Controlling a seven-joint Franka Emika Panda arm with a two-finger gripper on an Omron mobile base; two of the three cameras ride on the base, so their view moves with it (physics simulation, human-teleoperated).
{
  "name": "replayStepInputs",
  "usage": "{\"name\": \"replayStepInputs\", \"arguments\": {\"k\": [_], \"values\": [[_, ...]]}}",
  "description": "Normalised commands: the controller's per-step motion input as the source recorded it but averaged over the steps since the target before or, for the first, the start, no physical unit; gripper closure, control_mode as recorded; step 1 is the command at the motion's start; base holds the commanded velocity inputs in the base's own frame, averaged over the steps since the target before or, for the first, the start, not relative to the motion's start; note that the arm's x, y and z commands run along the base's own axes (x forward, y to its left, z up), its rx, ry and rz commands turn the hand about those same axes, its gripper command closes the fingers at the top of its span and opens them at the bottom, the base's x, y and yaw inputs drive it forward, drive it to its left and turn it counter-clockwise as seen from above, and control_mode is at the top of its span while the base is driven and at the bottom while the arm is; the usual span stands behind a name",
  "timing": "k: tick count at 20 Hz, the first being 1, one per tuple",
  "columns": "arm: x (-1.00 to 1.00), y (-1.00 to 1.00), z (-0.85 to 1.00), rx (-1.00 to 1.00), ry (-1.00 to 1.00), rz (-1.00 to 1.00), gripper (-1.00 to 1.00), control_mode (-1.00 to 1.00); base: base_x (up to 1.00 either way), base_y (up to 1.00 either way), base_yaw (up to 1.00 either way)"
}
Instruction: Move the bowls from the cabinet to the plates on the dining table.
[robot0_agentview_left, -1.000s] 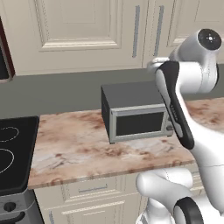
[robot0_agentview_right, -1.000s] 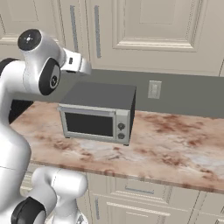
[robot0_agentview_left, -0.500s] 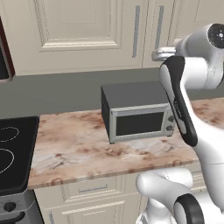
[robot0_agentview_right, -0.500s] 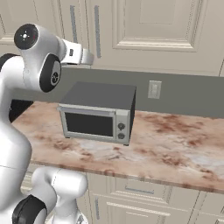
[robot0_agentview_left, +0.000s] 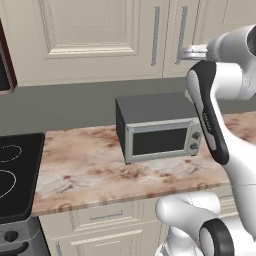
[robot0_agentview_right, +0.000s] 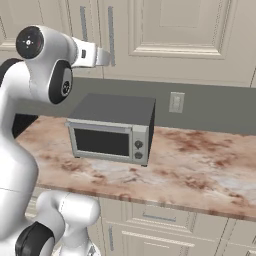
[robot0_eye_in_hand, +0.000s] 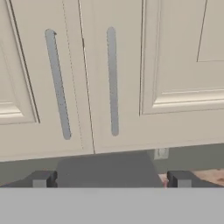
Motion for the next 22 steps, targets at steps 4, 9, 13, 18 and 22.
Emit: {"name": "replayStepInputs", "arguments": {"k": [4,9,13,18,22], "values": [[0.03,-0.07,0.16,0.0,-0.09,0.0,-1.0,-1.0,0.0,0.0,0.0],[0.18,-0.05,0.01,0.0,-0.05,0.0,-1.0,-1.0,0.0,0.0,0.0],[0.29,-0.05,0.0,0.0,-0.03,0.0,-1.0,-1.0,0.0,0.0,0.0],[0.28,-0.05,0.0,0.0,-0.02,0.0,-1.0,-1.0,0.0,0.0,0.0],[0.25,-0.06,0.0,0.0,-0.01,0.0,-1.0,-1.0,0.0,0.0,0.0]]}}
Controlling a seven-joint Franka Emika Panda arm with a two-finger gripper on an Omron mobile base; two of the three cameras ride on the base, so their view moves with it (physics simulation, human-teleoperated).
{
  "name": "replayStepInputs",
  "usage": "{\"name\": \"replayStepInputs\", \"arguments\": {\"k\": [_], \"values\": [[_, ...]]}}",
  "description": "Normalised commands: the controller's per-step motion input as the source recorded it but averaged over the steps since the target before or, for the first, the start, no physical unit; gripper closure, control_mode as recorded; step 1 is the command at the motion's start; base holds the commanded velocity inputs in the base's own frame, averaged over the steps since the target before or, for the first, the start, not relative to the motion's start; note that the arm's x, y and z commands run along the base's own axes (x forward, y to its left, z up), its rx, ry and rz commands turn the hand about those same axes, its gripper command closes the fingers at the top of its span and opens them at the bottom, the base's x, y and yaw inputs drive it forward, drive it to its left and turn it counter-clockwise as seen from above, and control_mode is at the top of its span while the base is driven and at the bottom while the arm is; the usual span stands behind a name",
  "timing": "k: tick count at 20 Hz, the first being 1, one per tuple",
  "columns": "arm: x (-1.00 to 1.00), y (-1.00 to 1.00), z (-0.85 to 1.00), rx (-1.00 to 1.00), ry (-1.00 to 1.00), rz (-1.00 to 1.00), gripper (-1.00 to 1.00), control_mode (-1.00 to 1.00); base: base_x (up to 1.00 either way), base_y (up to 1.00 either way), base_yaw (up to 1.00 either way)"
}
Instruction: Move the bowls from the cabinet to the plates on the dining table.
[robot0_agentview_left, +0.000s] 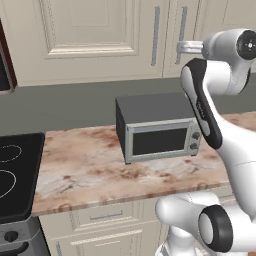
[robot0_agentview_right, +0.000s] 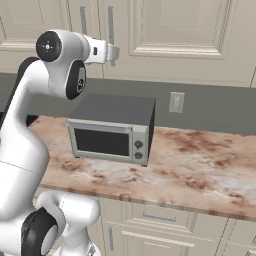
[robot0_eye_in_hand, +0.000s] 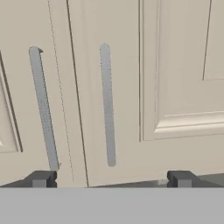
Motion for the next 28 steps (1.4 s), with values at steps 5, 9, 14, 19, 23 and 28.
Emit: {"name": "replayStepInputs", "arguments": {"k": [5,9,14,19,23,28], "values": [[0.22,-0.05,0.0,0.0,0.0,0.0,-1.0,-1.0,0.0,0.0,0.0],[0.21,-0.04,0.0,0.0,0.0,0.0,-1.0,-1.0,0.0,0.0,0.0],[0.21,-0.04,0.0,0.0,0.0,0.0,-1.0,-1.0,0.0,0.0,0.0],[0.2,-0.02,0.0,0.0,0.0,0.0,-1.0,-1.0,0.0,0.0,0.0],[0.2,-0.03,0.0,0.0,0.0,0.0,-1.0,-1.0,0.0,0.0,0.0],[0.19,-0.02,0.0,0.0,0.0,0.0,-1.0,-1.0,0.0,0.0,0.0]]}}
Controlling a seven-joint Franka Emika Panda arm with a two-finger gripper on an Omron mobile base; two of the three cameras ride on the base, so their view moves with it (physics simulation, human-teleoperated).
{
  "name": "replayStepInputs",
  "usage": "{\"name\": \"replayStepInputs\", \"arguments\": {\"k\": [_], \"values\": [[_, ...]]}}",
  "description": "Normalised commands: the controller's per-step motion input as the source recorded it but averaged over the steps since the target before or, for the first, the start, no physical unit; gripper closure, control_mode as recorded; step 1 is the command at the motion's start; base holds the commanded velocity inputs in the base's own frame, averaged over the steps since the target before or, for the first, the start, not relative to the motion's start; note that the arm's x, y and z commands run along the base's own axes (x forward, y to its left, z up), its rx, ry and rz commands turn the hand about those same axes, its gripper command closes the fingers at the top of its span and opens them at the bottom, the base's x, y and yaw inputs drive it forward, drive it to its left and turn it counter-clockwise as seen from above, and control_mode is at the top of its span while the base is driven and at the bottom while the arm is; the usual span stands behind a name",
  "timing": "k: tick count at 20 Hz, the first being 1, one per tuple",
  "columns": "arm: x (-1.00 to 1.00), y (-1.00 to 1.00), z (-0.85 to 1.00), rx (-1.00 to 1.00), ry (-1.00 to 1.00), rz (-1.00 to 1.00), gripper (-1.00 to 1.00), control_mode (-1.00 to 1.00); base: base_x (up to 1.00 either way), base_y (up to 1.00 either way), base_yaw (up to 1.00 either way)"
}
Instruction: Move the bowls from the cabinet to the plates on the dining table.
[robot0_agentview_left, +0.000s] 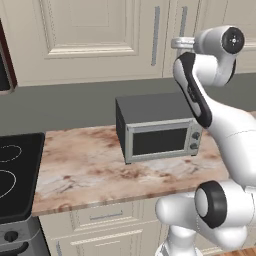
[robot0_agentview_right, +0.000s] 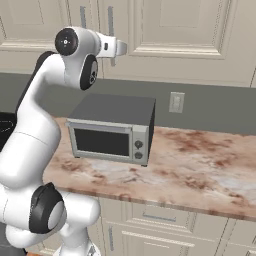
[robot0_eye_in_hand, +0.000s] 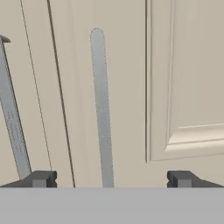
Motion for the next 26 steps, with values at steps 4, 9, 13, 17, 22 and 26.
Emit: {"name": "replayStepInputs", "arguments": {"k": [4,9,13,17,22,26], "values": [[0.21,-0.03,0.0,0.0,0.0,0.0,-1.0,-1.0,0.0,0.0,0.0],[0.23,-0.03,0.0,0.0,0.0,0.0,-1.0,-1.0,0.0,0.0,0.0],[0.27,-0.04,0.0,0.0,0.0,0.0,-1.0,-1.0,0.0,0.0,0.0],[0.31,-0.05,0.0,0.0,0.0,0.0,-1.0,-1.0,0.0,0.0,0.0],[0.34,-0.07,0.0,0.0,0.0,0.0,-1.0,-1.0,0.0,0.0,0.0],[0.33,-0.06,0.0,0.0,0.0,0.0,-1.0,-1.0,0.0,0.0,0.0]]}}
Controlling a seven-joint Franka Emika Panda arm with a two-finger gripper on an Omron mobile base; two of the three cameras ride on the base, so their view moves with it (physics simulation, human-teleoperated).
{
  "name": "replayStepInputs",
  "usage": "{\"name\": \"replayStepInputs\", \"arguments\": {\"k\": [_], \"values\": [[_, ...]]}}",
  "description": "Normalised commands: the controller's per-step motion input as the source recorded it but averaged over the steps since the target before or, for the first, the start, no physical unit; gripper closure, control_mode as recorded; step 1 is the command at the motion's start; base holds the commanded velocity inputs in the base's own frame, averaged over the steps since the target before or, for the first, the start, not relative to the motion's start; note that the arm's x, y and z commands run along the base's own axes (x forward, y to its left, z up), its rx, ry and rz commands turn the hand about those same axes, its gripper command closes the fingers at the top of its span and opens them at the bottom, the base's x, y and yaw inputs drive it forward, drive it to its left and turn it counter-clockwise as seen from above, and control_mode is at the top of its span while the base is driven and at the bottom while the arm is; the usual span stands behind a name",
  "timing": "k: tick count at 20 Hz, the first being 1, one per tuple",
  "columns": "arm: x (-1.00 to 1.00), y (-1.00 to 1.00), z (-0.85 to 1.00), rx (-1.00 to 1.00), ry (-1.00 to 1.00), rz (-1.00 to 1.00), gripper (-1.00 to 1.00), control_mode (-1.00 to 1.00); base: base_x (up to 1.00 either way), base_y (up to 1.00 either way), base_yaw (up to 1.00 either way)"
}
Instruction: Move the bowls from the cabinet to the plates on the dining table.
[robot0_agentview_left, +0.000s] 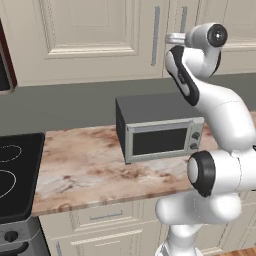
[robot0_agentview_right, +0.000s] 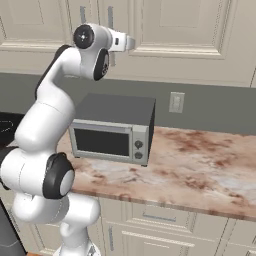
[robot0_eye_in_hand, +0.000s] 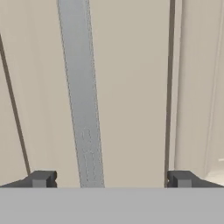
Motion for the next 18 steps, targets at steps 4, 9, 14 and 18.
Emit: {"name": "replayStepInputs", "arguments": {"k": [4,9,14,18], "values": [[0.28,-0.03,0.0,-0.01,0.0,0.0,-1.0,-1.0,0.0,0.0,0.0],[0.27,-0.03,0.0,-0.01,0.0,0.0,-1.0,-1.0,0.0,0.0,0.0],[0.27,-0.04,-0.01,-0.01,0.0,0.0,-1.0,-1.0,0.0,0.0,0.0],[0.24,0.0,0.0,-0.01,0.0,0.0,1.0,-1.0,0.0,0.0,0.0]]}}
